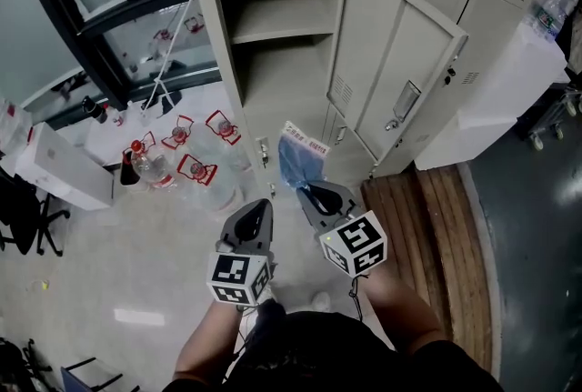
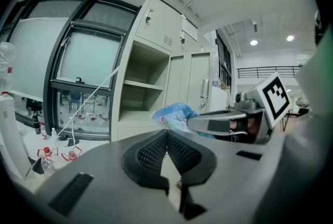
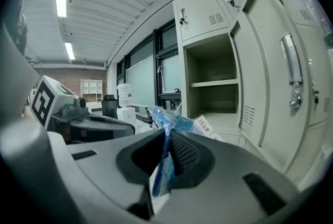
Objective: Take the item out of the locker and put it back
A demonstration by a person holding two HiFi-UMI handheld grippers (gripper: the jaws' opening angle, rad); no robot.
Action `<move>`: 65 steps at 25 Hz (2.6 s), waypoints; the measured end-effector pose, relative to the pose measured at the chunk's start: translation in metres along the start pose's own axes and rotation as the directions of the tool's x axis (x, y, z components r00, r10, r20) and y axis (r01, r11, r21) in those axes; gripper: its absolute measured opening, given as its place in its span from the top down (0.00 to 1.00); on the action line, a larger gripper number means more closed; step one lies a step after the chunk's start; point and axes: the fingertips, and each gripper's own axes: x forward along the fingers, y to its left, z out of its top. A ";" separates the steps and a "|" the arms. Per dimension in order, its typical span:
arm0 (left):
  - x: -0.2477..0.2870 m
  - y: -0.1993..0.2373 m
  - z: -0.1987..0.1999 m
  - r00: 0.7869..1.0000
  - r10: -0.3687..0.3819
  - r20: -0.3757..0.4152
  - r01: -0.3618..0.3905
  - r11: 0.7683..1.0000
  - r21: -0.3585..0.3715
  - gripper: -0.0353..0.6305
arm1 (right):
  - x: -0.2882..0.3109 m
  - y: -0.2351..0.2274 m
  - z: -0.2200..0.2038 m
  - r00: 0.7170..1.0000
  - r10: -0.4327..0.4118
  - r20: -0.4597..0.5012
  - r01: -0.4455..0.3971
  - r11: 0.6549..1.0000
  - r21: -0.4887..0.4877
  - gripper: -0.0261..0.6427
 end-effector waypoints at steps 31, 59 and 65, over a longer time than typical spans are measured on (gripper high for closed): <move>0.051 0.144 0.071 0.974 -0.222 0.057 0.218 0.974 0.059 0.94 | 0.142 -0.026 0.087 0.969 -0.245 0.028 0.247 0.961 -0.122 0.92; 0.146 0.143 0.075 0.980 -0.197 0.035 0.194 0.979 0.064 0.94 | 0.223 -0.143 0.080 0.976 -0.213 -0.036 0.199 0.952 -0.234 0.93; 0.176 0.138 0.074 0.984 -0.173 0.034 0.170 0.984 0.058 0.94 | 0.244 -0.180 0.068 0.979 -0.193 -0.064 0.173 0.955 -0.239 0.92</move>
